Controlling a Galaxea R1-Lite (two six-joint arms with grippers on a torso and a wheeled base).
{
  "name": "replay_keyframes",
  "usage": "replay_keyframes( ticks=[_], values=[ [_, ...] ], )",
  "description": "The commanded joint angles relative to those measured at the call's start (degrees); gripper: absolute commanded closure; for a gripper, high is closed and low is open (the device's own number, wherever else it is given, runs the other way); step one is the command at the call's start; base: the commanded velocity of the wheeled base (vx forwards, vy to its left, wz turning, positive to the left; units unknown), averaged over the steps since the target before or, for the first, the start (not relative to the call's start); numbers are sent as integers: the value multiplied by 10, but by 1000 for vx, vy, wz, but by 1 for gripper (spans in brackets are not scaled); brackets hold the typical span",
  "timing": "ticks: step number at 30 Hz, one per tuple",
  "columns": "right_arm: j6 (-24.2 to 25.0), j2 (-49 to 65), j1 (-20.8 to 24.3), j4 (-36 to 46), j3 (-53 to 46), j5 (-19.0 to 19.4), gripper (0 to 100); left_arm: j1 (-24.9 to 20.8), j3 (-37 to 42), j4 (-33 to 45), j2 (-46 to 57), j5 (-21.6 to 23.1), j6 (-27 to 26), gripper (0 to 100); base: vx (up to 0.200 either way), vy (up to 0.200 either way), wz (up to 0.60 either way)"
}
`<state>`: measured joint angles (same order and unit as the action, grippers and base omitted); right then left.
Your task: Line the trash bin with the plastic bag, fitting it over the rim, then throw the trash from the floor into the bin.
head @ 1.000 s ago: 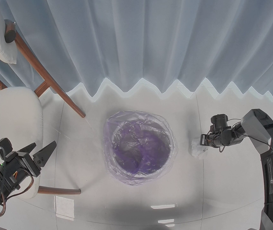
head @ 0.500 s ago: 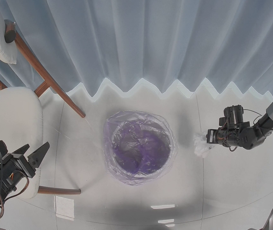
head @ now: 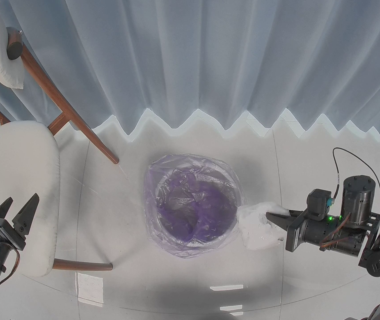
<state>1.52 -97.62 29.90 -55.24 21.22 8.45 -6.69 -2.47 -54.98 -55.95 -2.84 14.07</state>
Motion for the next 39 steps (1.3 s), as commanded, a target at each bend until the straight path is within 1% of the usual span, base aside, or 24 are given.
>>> replay_keyframes(
  ticks=[1, 4, 6, 10, 12, 15, 19, 24, 27, 29, 30, 31, 32, 33, 35, 36, 37, 39],
  values=[
    [-21, 22, 53, -23, -25, 17, 100, 13, 6, 33, 93, -10, -10, 0, 0, 0, 0],
    [-23, -24, 57, -24, 10, 26, 100, 13, -5, 99, 138, -23, -12, 0, 0, 0, 0],
    [-28, -55, 57, -25, 43, 29, 100, 12, -16, 135, 161, -25, -26, 0, 0, 0, 0],
    [-34, -113, 57, -34, 110, 29, 100, 13, -27, 188, 198, -25, -40, 0, 0, 0, 0],
    [-35, -153, 60, -64, 142, 29, 100, 13, -30, 212, 216, -26, -49, 0, 0, 0, 0],
    [-33, -188, 74, -129, 153, 27, 100, 12, -37, 219, 224, -25, -60, 0, 0, 0, 0],
    [-32, -215, 89, -140, 160, 27, 100, 12, -32, 220, 230, -25, -61, 0, 0, 0, 0],
    [-31, -264, 93, -141, 230, 21, 100, 14, -8, 223, 253, -30, -73, 0, 0, 0, 0],
    [-23, -296, 93, -141, 288, -11, 100, 34, 25, 227, 271, -87, -69, 0, 0, 0, 0],
    [-16, -309, 93, -141, 313, -25, 100, 48, 25, 268, 304, -90, -66, 0, 0, 0, 0],
    [-10, -315, 93, -141, 328, -31, 100, 53, 25, 305, 338, -90, -66, 0, 0, 0, 0],
    [-9, -316, 93, -141, 332, -32, 100, 53, 25, 314, 347, -90, -65, 0, 0, 0, 0],
    [-2, -325, 93, -141, 349, -40, 100, 60, 25, 365, 404, -92, -64, 0, 0, 0, 0],
    [-2, -325, 93, -141, 349, -40, 100, 60, 25, 365, 404, -92, -64, 0, 0, 0, 0],
    [1, -338, 93, -142, 365, -51, 100, 88, 25, 483, 523, -93, -62, 0, 0, 0, 0],
    [1, -342, 94, -143, 369, -53, 100, 83, 25, 517, 553, -95, -67, 0, 0, 0, 0],
    [1, -346, 95, -144, 370, -55, 100, 70, 21, 537, 560, -97, -64, 0, 0, 0, 0],
    [1, -354, 100, -149, 373, -55, 100, 66, 20, 521, 560, -96, -66, 0, 0, 0, 0]
  ],
)
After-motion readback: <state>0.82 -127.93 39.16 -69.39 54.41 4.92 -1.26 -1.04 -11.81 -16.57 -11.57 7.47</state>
